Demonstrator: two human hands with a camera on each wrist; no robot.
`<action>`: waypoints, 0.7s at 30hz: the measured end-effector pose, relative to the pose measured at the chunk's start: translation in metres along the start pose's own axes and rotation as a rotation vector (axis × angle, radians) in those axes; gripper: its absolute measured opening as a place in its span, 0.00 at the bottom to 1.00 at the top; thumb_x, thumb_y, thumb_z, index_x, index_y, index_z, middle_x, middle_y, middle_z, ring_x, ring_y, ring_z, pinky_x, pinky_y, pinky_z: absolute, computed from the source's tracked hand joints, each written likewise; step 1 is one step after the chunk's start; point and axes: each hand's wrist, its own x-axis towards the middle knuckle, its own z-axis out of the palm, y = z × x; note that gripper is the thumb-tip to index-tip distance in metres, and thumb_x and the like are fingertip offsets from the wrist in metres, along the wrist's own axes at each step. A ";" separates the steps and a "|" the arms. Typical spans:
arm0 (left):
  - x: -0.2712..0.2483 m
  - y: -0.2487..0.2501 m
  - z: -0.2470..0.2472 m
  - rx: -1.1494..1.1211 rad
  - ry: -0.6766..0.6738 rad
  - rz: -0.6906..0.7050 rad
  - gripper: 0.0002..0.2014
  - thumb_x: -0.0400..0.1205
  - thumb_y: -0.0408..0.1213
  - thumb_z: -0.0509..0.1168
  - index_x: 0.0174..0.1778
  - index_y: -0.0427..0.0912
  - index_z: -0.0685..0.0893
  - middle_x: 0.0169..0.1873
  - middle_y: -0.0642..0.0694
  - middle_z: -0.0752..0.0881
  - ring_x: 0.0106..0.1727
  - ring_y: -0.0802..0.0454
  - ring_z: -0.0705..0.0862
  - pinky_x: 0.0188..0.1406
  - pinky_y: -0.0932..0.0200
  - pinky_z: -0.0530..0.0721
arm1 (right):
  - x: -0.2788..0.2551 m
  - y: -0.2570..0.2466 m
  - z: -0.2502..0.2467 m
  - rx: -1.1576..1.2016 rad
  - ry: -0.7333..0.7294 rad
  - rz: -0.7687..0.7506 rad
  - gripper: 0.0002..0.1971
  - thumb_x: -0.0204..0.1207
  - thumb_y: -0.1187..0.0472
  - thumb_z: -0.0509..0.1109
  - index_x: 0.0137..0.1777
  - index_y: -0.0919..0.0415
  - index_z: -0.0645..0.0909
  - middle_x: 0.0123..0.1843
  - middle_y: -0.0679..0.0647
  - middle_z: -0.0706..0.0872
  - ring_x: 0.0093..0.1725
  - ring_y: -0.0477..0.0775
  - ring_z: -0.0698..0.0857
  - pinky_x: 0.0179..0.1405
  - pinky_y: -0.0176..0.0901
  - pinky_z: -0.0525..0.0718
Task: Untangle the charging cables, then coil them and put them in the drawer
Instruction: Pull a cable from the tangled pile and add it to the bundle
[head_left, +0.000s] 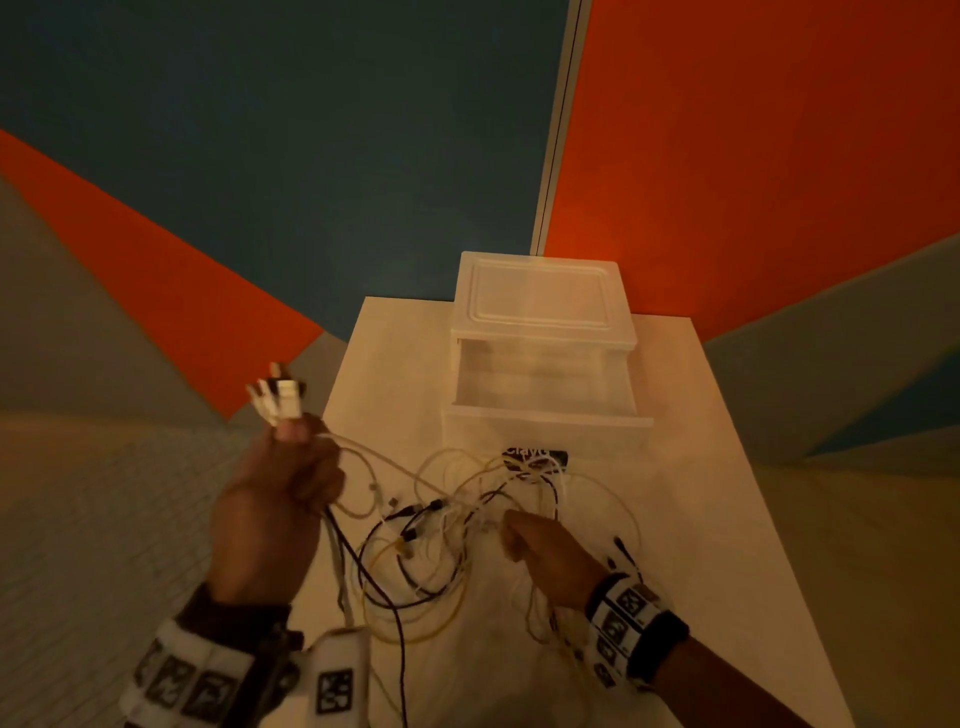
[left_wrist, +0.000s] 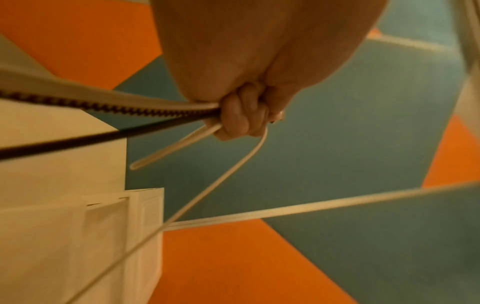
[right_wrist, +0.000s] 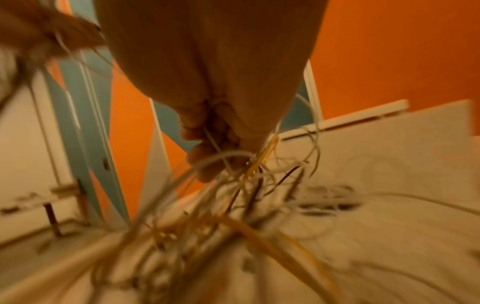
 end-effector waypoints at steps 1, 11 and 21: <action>0.002 0.008 -0.005 -0.058 -0.028 0.014 0.16 0.88 0.31 0.44 0.44 0.46 0.76 0.33 0.53 0.68 0.28 0.60 0.60 0.24 0.64 0.62 | -0.003 0.015 -0.002 -0.018 0.004 0.030 0.17 0.80 0.69 0.53 0.39 0.45 0.70 0.36 0.44 0.77 0.38 0.42 0.76 0.44 0.48 0.79; -0.007 -0.040 0.008 0.406 0.084 -0.274 0.10 0.74 0.39 0.71 0.44 0.41 0.76 0.29 0.48 0.70 0.24 0.58 0.65 0.22 0.64 0.64 | 0.016 -0.030 -0.041 -0.022 0.233 -0.163 0.15 0.84 0.53 0.59 0.33 0.45 0.72 0.33 0.43 0.77 0.38 0.47 0.79 0.46 0.48 0.78; -0.004 -0.067 0.012 0.424 0.131 -0.309 0.11 0.89 0.38 0.55 0.44 0.36 0.76 0.36 0.41 0.80 0.31 0.49 0.70 0.28 0.57 0.66 | 0.017 -0.065 -0.076 0.297 0.344 -0.178 0.15 0.85 0.73 0.57 0.37 0.60 0.74 0.33 0.61 0.79 0.35 0.60 0.81 0.46 0.50 0.82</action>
